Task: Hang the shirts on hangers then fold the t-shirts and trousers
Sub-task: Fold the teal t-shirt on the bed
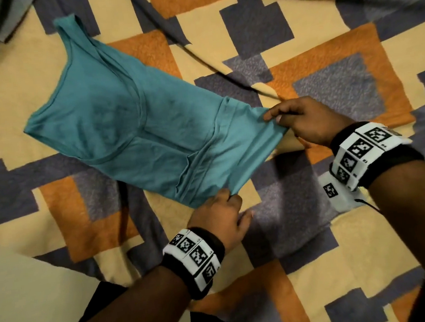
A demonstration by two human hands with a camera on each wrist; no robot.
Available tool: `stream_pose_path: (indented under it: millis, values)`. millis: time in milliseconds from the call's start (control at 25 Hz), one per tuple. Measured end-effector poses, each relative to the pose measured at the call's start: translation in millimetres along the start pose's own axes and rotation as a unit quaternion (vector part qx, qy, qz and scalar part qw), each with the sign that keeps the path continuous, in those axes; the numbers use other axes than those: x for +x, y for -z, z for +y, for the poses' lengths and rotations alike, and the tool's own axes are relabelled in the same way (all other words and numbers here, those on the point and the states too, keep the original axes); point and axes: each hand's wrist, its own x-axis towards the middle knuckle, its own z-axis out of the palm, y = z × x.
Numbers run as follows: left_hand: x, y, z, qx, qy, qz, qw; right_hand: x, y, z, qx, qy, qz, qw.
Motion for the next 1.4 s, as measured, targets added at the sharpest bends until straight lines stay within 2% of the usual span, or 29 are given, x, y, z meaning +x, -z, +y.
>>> stream_pose_path:
  millis: [80, 160, 240, 360, 480, 640, 880, 920, 1040, 1200, 1240, 1280, 1320, 1400]
  values:
    - [-10.0, 12.5, -22.8, -0.08, -0.017, 0.062, 0.995, -1.2, 6.9, -32.9, 0.038, -0.013, -0.041, 0.998]
    - [-19.5, 27.3, -52.0, -0.175, -0.022, 0.114, 0.978, 2.8, 7.8, -67.3, 0.044, 0.007, -0.111, 0.993]
    - [-29.8, 46.9, -88.1, -0.278, 0.031, 0.177, 0.944, 16.7, -4.2, -97.0, 0.025, 0.042, -0.138, 0.989]
    - [-33.4, 76.0, -143.6, -0.423, 0.116, 0.247, 0.864, 57.7, -35.2, -132.3, -0.027, 0.126, -0.05, 0.99]
    - [-26.6, 103.0, -203.9, -0.48, 0.189, 0.304, 0.801, 114.4, -72.9, -165.8, -0.074, 0.177, 0.027, 0.981]
    - [-12.2, 127.8, -267.8, -0.57, 0.246, 0.338, 0.707, 182.2, -123.8, -206.3, 0.02, 0.119, -0.015, 0.993]
    - [8.5, 160.8, -319.5, -0.56, 0.277, 0.4, 0.67, 253.1, -170.6, -249.5, -0.033, 0.118, 0.056, 0.991]
    - [9.8, 163.1, -326.7, -0.557, 0.281, 0.404, 0.669, 260.8, -174.1, -253.7, -0.051, 0.12, 0.066, 0.989]
    - [6.0, 163.3, -338.0, -0.531, 0.282, 0.402, 0.69, 270.2, -179.4, -256.5, -0.085, 0.138, 0.081, 0.983]
    - [5.4, 159.0, -340.7, -0.526, 0.302, 0.368, 0.705, 271.8, -180.0, -254.4, -0.124, 0.139, 0.094, 0.978]
    - [6.0, 160.4, -341.1, -0.5, 0.307, 0.371, 0.719, 270.9, -178.7, -256.1, -0.128, 0.143, 0.106, 0.976]
    - [5.3, 162.5, -340.1, -0.444, 0.305, 0.379, 0.752, 266.6, -177.1, -259.2, -0.13, 0.158, 0.126, 0.971]
    - [4.1, 164.2, -335.9, -0.363, 0.289, 0.389, 0.796, 258.4, -176.0, -262.2, -0.134, 0.183, 0.152, 0.962]
    - [1.5, 166.4, -312.2, -0.185, 0.228, 0.379, 0.877, 230.0, -181.3, -264.1, -0.157, 0.245, 0.185, 0.939]
